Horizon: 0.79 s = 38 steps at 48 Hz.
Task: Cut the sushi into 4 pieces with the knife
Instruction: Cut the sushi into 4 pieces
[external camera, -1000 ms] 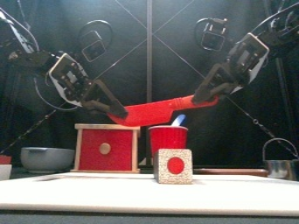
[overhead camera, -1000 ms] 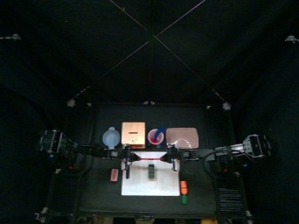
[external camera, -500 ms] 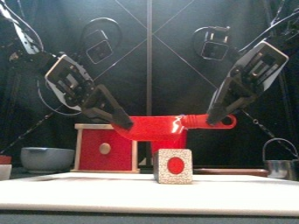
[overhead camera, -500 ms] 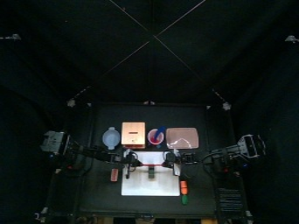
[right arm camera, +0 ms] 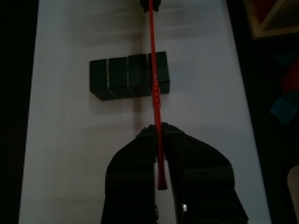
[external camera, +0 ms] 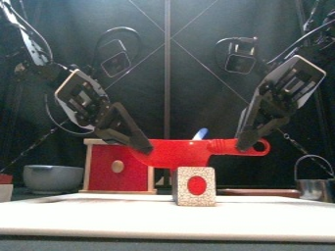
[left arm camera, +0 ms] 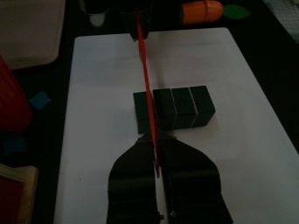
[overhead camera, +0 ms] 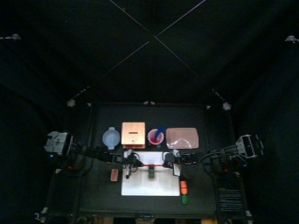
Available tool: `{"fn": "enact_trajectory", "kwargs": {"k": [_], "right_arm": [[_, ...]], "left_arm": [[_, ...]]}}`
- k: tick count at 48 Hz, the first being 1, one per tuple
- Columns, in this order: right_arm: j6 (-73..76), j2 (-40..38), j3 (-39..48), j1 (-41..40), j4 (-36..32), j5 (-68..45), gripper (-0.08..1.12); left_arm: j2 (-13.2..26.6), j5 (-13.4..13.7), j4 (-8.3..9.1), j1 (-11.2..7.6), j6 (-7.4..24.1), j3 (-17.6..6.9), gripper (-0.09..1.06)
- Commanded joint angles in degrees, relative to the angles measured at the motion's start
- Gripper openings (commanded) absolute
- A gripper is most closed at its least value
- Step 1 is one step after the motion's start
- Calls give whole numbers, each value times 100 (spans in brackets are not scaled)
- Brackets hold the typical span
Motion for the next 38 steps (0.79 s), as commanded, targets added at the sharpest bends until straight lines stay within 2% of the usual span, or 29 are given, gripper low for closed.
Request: {"fn": "enact_trajectory", "kwargs": {"k": [1,11,38], "right_arm": [[0,-53,-141,-70,-9,-53,7],[0,79,-141,-88,9,-53,7],[0,308,-220,-44,35,-53,7]], "left_arm": [[18,-79,9,-18,9,-308,24],[176,-79,9,-18,-9,-387,24],[325,-35,-9,-246,-26,-422,24]]}}
